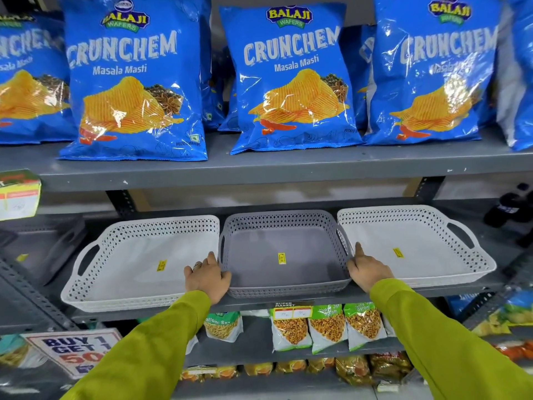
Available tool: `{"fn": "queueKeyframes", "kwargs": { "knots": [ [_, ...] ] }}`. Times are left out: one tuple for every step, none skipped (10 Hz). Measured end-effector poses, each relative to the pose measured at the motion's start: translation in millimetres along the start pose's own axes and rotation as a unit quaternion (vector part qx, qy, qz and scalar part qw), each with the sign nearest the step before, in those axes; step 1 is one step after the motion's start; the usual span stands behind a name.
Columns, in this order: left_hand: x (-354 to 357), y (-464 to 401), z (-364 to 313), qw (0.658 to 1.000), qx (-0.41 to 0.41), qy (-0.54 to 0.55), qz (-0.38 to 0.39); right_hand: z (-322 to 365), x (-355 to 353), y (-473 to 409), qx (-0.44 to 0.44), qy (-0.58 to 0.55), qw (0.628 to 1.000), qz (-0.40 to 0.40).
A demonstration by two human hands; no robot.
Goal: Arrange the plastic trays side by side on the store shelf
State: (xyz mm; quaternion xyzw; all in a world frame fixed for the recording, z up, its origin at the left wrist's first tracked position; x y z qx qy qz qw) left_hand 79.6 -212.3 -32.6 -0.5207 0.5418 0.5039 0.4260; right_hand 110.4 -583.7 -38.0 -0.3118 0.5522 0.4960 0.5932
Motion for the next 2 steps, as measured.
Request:
{"fn": "queueKeyframes", "kwargs": {
  "knots": [
    [-7,9,2,0.997,-0.014,-0.003,-0.071,0,-11,9,-0.008,-0.014,0.999,-0.036],
    [-12,23,-5,0.984,0.077,-0.048,-0.155,-7,-17,24,-0.077,-0.072,0.983,-0.148]
  ]
}}
Point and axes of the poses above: each hand's wrist, its own y-axis away from the middle knuckle, its own x-axis out of the palm, z = x × y, the point moved 3 cm from there along -y, towards the middle knuckle, and after that the axes turned 9 degrees about x, right-handed, at the moved point
